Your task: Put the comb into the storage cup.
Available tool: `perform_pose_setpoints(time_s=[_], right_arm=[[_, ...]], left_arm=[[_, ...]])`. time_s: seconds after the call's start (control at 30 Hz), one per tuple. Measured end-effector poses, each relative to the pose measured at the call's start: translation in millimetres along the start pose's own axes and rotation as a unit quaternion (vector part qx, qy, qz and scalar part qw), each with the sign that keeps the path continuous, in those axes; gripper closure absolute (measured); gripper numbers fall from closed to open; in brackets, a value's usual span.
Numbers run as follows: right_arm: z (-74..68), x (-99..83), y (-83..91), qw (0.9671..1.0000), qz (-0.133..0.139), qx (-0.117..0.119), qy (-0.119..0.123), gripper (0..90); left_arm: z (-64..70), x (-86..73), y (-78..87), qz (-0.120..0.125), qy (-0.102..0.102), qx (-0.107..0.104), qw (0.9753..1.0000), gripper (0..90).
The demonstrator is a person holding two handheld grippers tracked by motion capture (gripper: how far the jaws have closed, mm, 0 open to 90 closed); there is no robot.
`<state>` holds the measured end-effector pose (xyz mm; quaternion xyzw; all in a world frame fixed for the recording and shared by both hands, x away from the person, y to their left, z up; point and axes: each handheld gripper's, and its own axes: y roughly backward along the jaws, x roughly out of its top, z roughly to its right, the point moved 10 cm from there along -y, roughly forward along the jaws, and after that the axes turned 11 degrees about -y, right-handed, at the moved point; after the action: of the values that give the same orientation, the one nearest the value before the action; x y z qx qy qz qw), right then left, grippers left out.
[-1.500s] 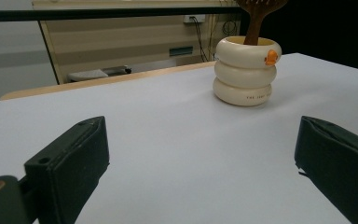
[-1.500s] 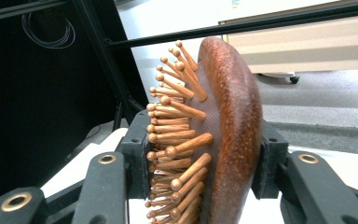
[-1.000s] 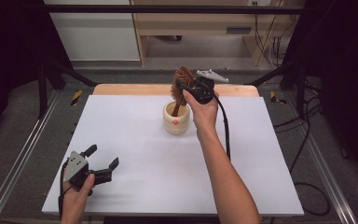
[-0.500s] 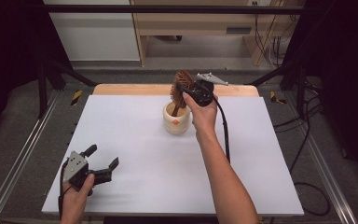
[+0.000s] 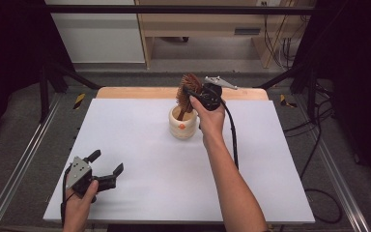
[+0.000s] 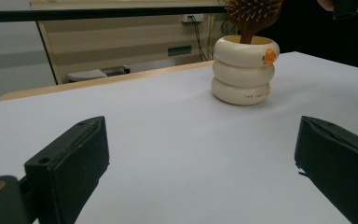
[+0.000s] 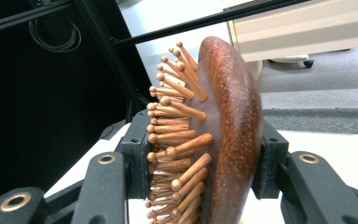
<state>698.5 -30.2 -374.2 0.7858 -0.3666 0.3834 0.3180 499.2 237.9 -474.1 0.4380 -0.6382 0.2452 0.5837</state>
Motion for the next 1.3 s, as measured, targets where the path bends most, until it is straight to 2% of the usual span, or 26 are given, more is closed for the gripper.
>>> perform_pose_setpoints(time_s=[1.3], right_arm=[[2.8, -5.8, -4.8, 0.9998, -0.004, 0.006, -0.017, 50.8]], left_arm=[[0.2, -0.1, -0.2, 0.000, 0.000, -0.001, 1.0000, 2.8]])
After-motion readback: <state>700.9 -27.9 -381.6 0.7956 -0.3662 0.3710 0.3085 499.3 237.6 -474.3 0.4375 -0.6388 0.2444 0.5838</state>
